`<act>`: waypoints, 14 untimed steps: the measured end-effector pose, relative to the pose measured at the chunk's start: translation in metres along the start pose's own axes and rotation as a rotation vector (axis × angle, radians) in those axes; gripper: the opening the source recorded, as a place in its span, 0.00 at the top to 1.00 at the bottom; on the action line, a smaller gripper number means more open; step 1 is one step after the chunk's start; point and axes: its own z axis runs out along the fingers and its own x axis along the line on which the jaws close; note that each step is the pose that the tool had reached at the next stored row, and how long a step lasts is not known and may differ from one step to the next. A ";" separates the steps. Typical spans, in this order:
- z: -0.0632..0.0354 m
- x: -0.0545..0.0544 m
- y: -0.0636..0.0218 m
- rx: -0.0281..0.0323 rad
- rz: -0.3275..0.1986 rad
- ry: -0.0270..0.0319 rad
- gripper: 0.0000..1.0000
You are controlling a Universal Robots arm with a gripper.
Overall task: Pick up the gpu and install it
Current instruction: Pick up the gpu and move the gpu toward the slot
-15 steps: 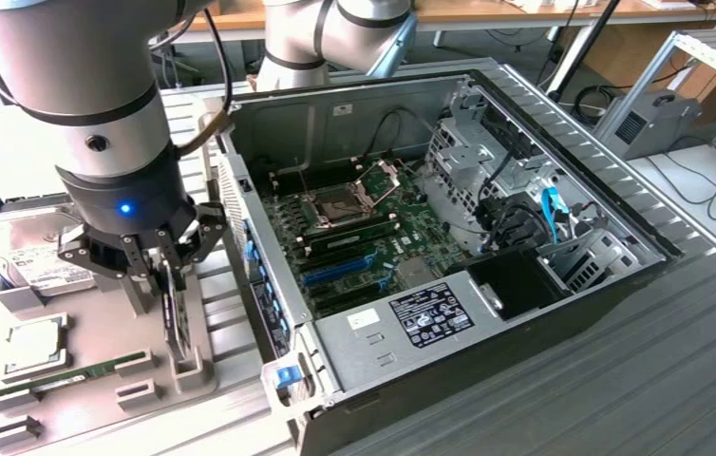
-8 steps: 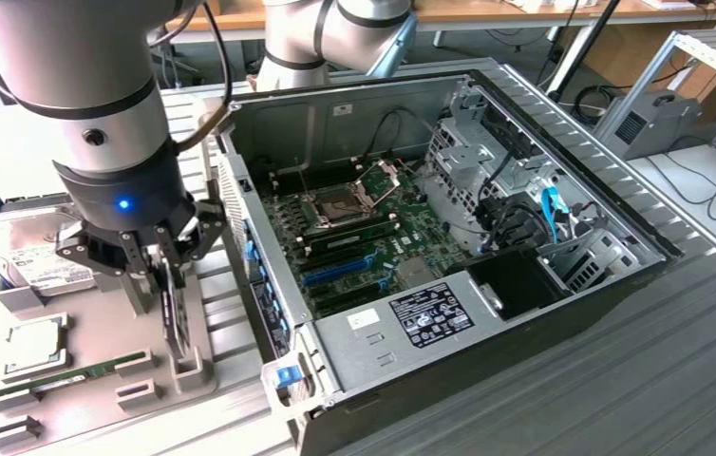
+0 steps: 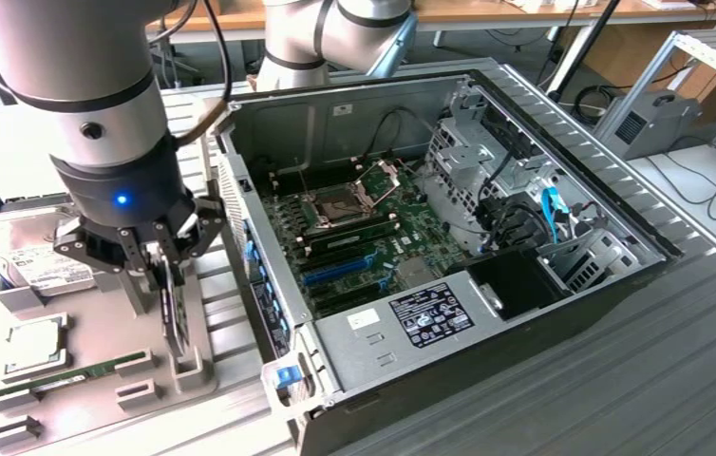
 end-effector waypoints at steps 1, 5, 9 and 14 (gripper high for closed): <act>-0.0006 0.000 0.0000 0.0000 0.000 0.0001 0.74; -0.0026 0.000 0.0000 0.0001 0.000 0.0001 0.74; -0.0050 0.000 0.0000 -0.0001 0.000 0.0000 0.74; -0.0069 0.000 0.0000 0.0001 0.000 0.0001 0.74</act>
